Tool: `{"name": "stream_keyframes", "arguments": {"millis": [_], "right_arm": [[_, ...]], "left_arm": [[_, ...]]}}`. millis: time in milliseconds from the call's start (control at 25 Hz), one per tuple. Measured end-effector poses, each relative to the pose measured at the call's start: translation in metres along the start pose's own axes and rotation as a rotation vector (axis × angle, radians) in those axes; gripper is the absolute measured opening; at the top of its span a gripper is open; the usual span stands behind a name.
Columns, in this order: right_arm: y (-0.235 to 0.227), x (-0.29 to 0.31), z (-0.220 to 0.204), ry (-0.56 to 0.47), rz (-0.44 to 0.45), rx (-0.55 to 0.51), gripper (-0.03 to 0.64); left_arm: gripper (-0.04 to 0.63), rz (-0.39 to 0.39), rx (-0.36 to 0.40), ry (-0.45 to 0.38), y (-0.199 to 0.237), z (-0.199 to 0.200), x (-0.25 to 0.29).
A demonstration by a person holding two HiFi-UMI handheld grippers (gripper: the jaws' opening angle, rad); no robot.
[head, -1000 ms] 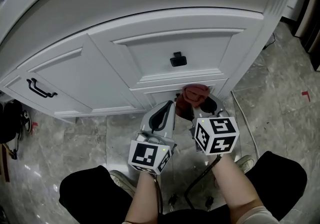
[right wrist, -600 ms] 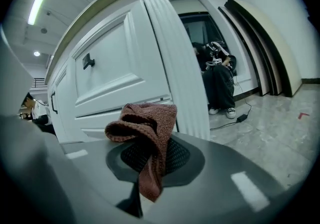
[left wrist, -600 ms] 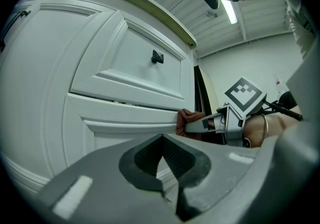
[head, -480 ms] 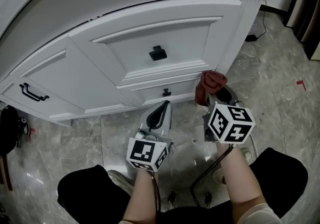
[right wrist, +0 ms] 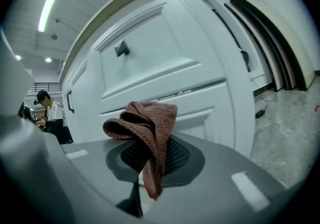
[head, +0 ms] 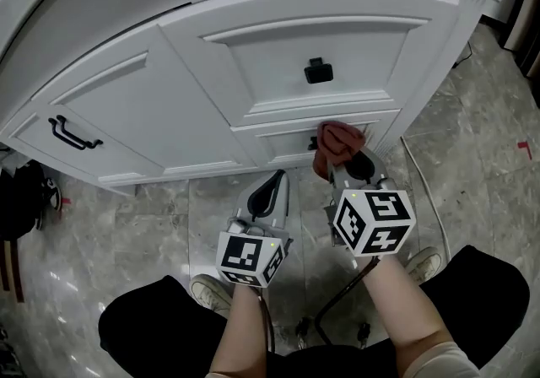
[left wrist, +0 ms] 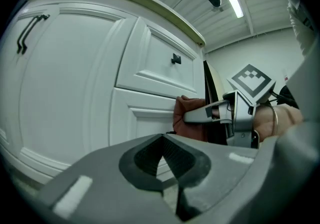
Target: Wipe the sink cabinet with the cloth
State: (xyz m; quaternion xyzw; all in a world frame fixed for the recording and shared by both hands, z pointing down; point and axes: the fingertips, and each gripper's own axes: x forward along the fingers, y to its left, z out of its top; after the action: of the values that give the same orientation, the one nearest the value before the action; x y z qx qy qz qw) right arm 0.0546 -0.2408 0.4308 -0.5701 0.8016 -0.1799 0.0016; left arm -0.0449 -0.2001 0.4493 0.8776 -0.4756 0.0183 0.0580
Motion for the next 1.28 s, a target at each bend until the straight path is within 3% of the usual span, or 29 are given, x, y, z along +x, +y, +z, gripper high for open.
{"name": "stream_keyframes", "arguments": {"millis": [240, 440, 720, 1000, 1280], "right_arm": [[0.079, 0.038, -0.049, 0.090, 0.146, -0.030, 0.078], [0.116, 0.061, -0.088, 0.178, 0.219, -0.038, 0.078], [0.111, 0.078, -0.097, 0.173, 0.210, -0.018, 0.078], [0.086, 0.071, -0.096, 0.176, 0.133, -0.028, 0.078], [0.047, 0.065, -0.092, 0.164, 0.019, 0.035, 0.078]], "left_arm": [[0.000, 0.109, -0.023, -0.006, 0.053, -0.003, -0.035], [0.000, 0.162, -0.047, -0.012, 0.080, -0.008, -0.053], [0.000, 0.157, -0.050, 0.010, 0.085, -0.021, -0.058], [0.000, 0.126, -0.048, 0.010, 0.073, -0.020, -0.048], [0.000, 0.093, -0.038, 0.021, 0.060, -0.022, -0.036]]}}
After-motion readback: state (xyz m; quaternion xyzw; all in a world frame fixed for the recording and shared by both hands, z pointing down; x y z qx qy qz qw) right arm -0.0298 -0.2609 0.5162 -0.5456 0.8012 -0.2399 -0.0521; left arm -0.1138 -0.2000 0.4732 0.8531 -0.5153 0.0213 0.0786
